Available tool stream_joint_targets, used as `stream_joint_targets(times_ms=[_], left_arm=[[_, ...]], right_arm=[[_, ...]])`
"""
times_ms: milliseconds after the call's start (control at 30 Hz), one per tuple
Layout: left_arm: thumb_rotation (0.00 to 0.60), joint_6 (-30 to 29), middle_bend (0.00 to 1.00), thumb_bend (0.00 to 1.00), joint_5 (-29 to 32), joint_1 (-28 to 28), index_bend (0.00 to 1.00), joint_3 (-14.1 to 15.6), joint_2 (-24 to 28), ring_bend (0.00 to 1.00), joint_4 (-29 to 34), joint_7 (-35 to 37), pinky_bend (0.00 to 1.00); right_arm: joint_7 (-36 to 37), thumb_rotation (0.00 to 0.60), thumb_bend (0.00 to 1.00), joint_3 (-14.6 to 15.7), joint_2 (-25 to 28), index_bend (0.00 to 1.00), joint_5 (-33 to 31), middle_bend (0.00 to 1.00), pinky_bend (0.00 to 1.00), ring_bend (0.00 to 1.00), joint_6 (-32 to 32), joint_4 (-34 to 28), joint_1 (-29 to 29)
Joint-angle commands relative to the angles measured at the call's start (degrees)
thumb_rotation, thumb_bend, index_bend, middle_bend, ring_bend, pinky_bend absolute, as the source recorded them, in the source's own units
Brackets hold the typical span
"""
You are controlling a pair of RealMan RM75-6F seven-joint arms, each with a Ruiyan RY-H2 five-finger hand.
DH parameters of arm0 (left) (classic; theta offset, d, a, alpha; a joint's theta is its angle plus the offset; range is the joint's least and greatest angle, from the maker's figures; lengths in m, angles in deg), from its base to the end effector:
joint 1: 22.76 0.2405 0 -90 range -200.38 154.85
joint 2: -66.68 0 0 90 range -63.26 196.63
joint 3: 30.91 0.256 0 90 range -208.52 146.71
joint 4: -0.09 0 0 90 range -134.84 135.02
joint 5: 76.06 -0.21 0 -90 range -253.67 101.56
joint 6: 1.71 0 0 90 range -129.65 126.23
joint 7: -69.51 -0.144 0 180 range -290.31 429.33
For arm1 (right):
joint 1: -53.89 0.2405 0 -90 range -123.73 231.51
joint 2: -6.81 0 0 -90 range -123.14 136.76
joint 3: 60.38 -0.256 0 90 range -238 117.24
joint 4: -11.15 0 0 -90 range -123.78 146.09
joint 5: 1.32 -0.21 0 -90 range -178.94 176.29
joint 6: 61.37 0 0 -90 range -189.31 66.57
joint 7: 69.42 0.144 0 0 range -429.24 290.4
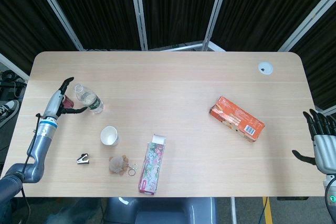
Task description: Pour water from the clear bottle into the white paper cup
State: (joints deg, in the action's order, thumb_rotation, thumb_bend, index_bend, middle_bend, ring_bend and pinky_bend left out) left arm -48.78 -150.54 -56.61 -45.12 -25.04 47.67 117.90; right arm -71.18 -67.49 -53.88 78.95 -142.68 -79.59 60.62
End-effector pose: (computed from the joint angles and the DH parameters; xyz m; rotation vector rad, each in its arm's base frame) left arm -0.3145 0.3911 0.0489 -1.1455 -1.5922 -1.2295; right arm -0.3238 -0.2073 0.1905 1.3371 -0.8307 0.8151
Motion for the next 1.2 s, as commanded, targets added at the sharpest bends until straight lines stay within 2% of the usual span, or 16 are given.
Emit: stream_joint_targets(times_ms=[33, 400, 967, 1200], left_arm=[[0.6, 2.1, 0.0, 0.0, -0.9, -2.0, 0.0, 0.7, -2.9, 0.0, -5.8, 1.8, 0.0], [0.6, 4.7, 0.0, 0.0, -3.0, -5.8, 0.0, 1.8, -9.0, 0.0, -16.4, 8.9, 0.0], [0.6, 5.0, 0.0, 0.0, -5.5, -9.5, 0.0, 3.2, -13.0, 0.0, -21.1, 18.2, 0.0], [0.6, 7.7, 0.0, 0.0, -4.6, -10.4, 0.0, 2.9, -13.7, 0.0, -21.6, 21.6, 0.04]], right_arm=[[-0.1, 0.6, 0.0, 0.0, -0.1, 0.0, -0.5, 0.0, 0.0, 0.0, 0.6, 0.4, 0.2], [-1.2, 0.6, 0.0, -0.2, -0.8, 0.0, -1.6, 0.0, 0.0, 0.0, 1.6, 1.0, 0.8], [-2.4, 0.6, 0.0, -0.4, -1.6, 0.0, -3.4, 0.0, 0.0, 0.0, 3.1, 1.7, 1.4], [-2.8, 0.6, 0.0, -0.2, -1.7, 0.0, -3.5, 0.0, 0.0, 0.0, 3.3, 1.7, 1.4]])
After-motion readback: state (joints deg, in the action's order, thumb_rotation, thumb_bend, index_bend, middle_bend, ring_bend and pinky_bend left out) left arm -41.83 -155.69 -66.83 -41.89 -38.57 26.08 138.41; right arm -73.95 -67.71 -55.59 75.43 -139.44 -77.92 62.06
